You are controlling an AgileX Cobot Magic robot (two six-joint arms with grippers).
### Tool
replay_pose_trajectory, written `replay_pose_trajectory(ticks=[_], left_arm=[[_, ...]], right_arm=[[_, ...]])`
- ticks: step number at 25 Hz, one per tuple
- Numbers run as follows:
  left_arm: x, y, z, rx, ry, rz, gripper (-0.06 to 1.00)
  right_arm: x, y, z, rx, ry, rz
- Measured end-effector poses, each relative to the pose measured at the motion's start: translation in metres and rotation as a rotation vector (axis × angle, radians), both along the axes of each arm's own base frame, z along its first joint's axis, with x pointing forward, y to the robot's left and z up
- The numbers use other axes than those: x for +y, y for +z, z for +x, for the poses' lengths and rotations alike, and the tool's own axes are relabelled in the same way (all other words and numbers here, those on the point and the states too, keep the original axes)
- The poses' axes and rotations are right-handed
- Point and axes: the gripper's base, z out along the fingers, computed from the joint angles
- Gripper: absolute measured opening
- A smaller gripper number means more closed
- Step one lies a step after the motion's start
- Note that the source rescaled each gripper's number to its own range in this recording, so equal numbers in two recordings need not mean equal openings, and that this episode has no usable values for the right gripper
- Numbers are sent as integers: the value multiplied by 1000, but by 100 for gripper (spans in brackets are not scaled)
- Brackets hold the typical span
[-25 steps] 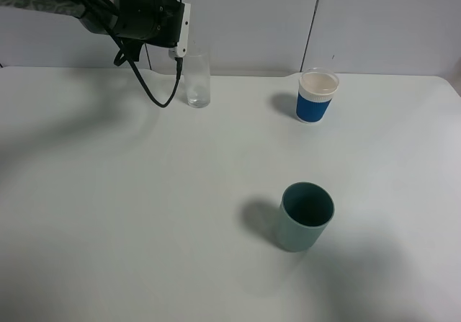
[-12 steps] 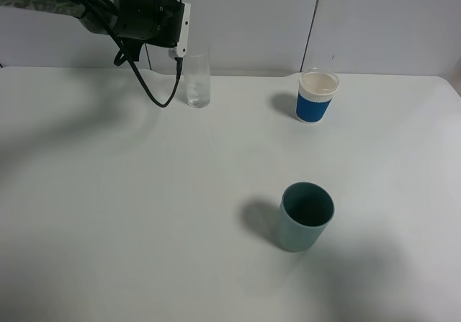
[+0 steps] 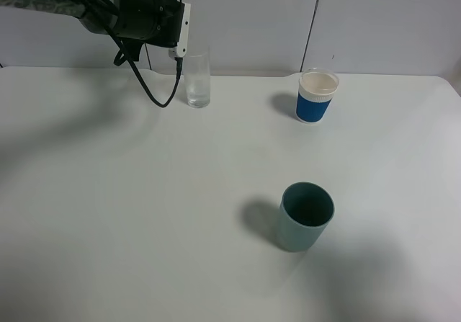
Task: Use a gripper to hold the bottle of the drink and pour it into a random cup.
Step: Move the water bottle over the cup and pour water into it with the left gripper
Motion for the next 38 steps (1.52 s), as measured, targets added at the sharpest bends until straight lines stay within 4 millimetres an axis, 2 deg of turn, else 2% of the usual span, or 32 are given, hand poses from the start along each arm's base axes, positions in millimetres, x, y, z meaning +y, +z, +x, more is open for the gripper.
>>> replay_pose_trajectory(ticks=[38], left_arm=[[1,2,0,9,-8,65,0]], right_arm=[[0,0,0,0,0,0]])
